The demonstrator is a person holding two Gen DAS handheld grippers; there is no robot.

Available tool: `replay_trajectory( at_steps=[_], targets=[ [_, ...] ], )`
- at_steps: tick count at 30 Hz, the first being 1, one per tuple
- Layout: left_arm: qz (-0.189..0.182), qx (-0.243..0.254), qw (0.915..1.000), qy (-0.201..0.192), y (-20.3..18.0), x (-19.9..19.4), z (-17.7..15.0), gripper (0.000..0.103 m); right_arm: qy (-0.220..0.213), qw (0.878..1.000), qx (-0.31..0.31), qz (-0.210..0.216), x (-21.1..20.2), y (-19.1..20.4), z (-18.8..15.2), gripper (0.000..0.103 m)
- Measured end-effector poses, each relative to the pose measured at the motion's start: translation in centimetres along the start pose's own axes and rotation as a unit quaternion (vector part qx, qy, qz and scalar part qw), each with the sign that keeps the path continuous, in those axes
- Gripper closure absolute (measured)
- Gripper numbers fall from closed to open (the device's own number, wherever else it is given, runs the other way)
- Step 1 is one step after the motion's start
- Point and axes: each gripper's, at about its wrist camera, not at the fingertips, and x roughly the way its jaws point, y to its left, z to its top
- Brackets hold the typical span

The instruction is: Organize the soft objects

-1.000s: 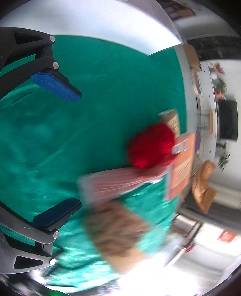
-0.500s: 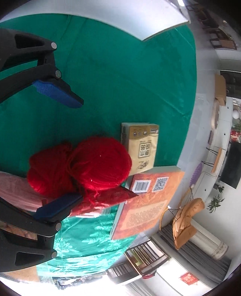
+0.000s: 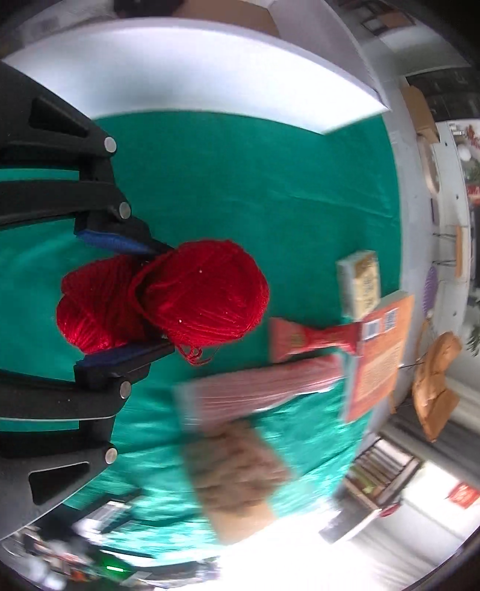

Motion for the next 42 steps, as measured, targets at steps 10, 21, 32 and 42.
replay_trajectory(
  at_steps=[10, 21, 32, 42],
  targets=[
    [0.111, 0.072, 0.9901, -0.045, -3.0, 1.9, -9.8, 0.012, 0.0, 1.0, 0.0, 0.0, 0.0, 0.1, 0.0, 0.009],
    [0.099, 0.007, 0.9865, -0.13, 0.1, 2.7, -11.5, 0.0, 0.0, 1.0, 0.0, 0.0, 0.0, 0.0, 0.0, 0.009],
    [0.1, 0.005, 0.9862, -0.132, 0.1, 2.7, -11.4, 0.0, 0.015, 1.0, -0.019, 0.017, -0.4, 0.2, -0.2, 0.009],
    [0.1, 0.005, 0.9862, -0.132, 0.1, 2.6, -11.4, 0.0, -0.015, 0.992, -0.087, 0.094, -4.7, 1.4, -5.2, 0.01]
  ],
)
